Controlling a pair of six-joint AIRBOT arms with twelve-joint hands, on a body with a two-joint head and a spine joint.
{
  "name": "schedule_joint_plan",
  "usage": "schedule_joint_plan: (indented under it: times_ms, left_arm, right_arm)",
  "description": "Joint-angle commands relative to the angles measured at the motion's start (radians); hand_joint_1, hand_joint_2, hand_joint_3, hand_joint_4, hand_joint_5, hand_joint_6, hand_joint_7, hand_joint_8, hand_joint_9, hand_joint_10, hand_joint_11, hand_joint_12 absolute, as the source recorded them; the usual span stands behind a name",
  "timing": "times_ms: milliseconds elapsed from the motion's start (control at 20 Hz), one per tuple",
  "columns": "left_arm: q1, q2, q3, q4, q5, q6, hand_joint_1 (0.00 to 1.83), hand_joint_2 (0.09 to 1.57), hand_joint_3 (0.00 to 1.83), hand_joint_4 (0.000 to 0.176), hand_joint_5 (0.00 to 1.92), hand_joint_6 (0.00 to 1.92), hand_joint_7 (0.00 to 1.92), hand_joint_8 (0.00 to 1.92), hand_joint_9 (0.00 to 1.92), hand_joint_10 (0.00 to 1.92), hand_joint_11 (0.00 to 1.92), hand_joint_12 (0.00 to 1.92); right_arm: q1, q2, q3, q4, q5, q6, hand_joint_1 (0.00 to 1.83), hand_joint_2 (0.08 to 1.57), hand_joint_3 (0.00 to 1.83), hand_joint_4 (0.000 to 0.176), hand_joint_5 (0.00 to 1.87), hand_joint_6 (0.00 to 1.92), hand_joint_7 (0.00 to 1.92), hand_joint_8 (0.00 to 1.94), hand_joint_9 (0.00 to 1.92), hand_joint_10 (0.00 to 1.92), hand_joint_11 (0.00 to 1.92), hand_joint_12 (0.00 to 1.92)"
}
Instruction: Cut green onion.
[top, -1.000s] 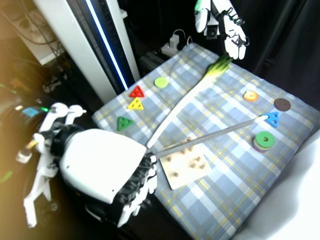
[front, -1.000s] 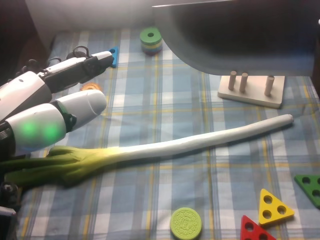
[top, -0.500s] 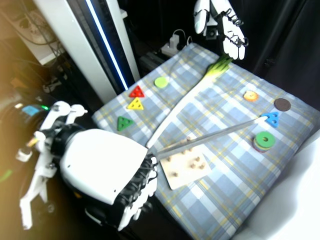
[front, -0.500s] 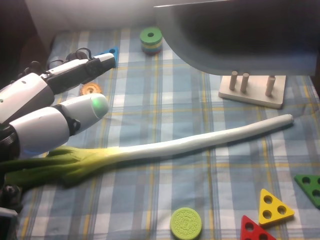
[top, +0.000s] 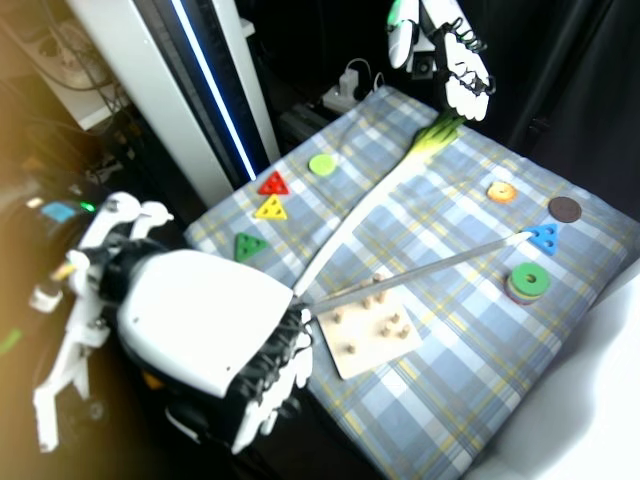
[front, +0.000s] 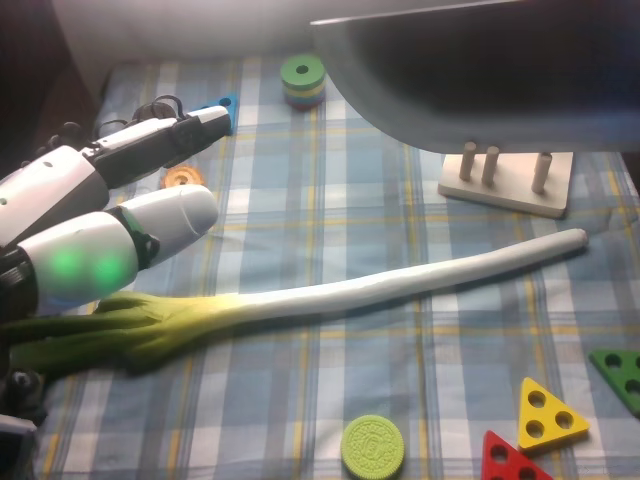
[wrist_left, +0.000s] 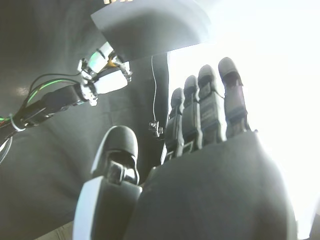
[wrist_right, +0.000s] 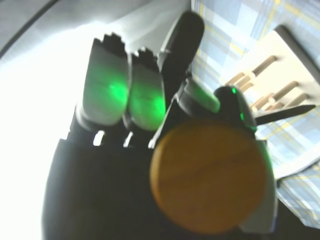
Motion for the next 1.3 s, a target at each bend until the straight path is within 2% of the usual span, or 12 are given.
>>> schedule_joint_plan:
  times_ms: [0, 300, 400, 500, 600, 650, 750, 800, 850, 1100, 1150, 1250]
  left_arm:
    - [-0.007, -0.004, 0.002, 0.015, -0.127, -0.009, 0.0, 1.46, 0.0, 0.0, 0.23, 0.0, 0.23, 0.0, 0.21, 0.0, 0.0, 0.36]
    - [-0.006, -0.007, 0.002, 0.015, -0.128, -0.01, 0.05, 1.45, 0.0, 0.0, 0.25, 0.0, 0.26, 0.0, 0.25, 0.01, 0.0, 0.45]
    - [-0.004, -0.009, 0.002, 0.015, -0.131, -0.018, 0.04, 1.46, 0.0, 0.0, 0.24, 0.0, 0.23, 0.0, 0.22, 0.0, 0.0, 0.41]
    - [0.001, -0.008, 0.002, 0.013, -0.132, -0.022, 0.05, 1.46, 0.0, 0.0, 0.24, 0.0, 0.24, 0.0, 0.23, 0.0, 0.0, 0.42]
    - [0.002, -0.008, 0.002, 0.012, -0.133, -0.023, 0.05, 1.45, 0.0, 0.0, 0.26, 0.0, 0.28, 0.0, 0.27, 0.0, 0.0, 0.5]
    - [0.002, -0.008, 0.001, 0.012, -0.134, -0.023, 0.01, 1.45, 0.0, 0.0, 0.26, 0.0, 0.27, 0.0, 0.26, 0.0, 0.0, 0.45]
    - [0.004, -0.008, 0.001, 0.012, -0.134, -0.023, 0.04, 1.45, 0.0, 0.0, 0.25, 0.0, 0.27, 0.0, 0.25, 0.0, 0.0, 0.46]
    - [0.004, -0.008, 0.002, 0.012, -0.134, -0.023, 0.1, 1.44, 0.0, 0.0, 0.26, 0.0, 0.27, 0.0, 0.26, 0.0, 0.0, 0.5]
    - [0.004, -0.009, 0.003, 0.012, -0.134, -0.023, 0.08, 1.45, 0.0, 0.0, 0.25, 0.0, 0.26, 0.0, 0.25, 0.0, 0.0, 0.48]
    - [0.004, -0.009, 0.003, 0.01, -0.132, -0.023, 0.07, 1.45, 0.0, 0.0, 0.26, 0.0, 0.26, 0.0, 0.25, 0.0, 0.0, 0.49]
    - [0.004, -0.009, 0.003, 0.01, -0.132, -0.023, 0.01, 1.45, 0.0, 0.0, 0.22, 0.0, 0.22, 0.0, 0.22, 0.0, 0.0, 0.42]
    - [0.004, -0.009, 0.004, 0.01, -0.134, -0.023, 0.04, 1.45, 0.0, 0.0, 0.26, 0.0, 0.27, 0.0, 0.26, 0.0, 0.0, 0.51]
  right_arm:
    - [0.001, 0.016, -0.005, -0.002, 0.113, -0.014, 0.66, 1.4, 0.0, 0.0, 1.29, 1.92, 1.5, 1.94, 1.58, 1.92, 1.58, 1.92]
    - [-0.088, 0.04, -0.035, 0.0, 0.207, 0.071, 0.73, 1.4, 0.0, 0.0, 1.25, 1.92, 1.47, 1.94, 1.59, 1.92, 1.59, 1.92]
    - [-0.17, 0.038, -0.034, 0.096, 0.271, 0.073, 0.67, 1.41, 0.0, 0.0, 1.34, 1.92, 1.5, 1.94, 1.61, 1.92, 1.6, 1.92]
    - [-0.271, 0.027, -0.03, 0.187, 0.351, 0.073, 0.75, 1.38, 0.0, 0.0, 1.34, 1.92, 1.49, 1.94, 1.59, 1.92, 1.59, 1.92]
    - [-0.305, 0.018, -0.029, 0.208, 0.368, 0.076, 0.68, 1.4, 0.0, 0.0, 1.36, 1.92, 1.5, 1.94, 1.59, 1.92, 1.58, 1.92]
    - [-0.309, 0.016, -0.029, 0.208, 0.367, 0.076, 0.54, 1.42, 0.01, 0.02, 1.38, 1.92, 1.54, 1.94, 1.62, 1.92, 1.62, 1.92]
    - [-0.309, 0.016, -0.025, 0.207, 0.361, 0.077, 0.52, 1.42, 0.01, 0.029, 1.37, 1.92, 1.53, 1.94, 1.62, 1.92, 1.62, 1.92]
    - [-0.309, 0.018, -0.024, 0.208, 0.361, 0.079, 0.49, 1.43, 0.0, 0.162, 1.39, 1.92, 1.54, 1.94, 1.64, 1.92, 1.64, 1.92]
    - [-0.309, 0.02, -0.024, 0.208, 0.361, 0.081, 0.55, 1.43, 0.0, 0.173, 1.38, 1.92, 1.55, 1.94, 1.64, 1.92, 1.65, 1.92]
    - [-0.289, 0.017, -0.022, 0.18, 0.35, 0.081, 0.61, 1.4, 0.0, 0.176, 1.37, 1.92, 1.53, 1.94, 1.62, 1.92, 1.63, 1.92]
    - [-0.271, 0.016, -0.023, 0.157, 0.337, 0.081, 0.62, 1.41, 0.0, 0.176, 1.38, 1.92, 1.52, 1.94, 1.62, 1.92, 1.61, 1.92]
    - [-0.215, 0.018, -0.024, 0.099, 0.306, 0.081, 0.63, 1.41, 0.0, 0.176, 1.37, 1.92, 1.52, 1.94, 1.62, 1.92, 1.6, 1.92]
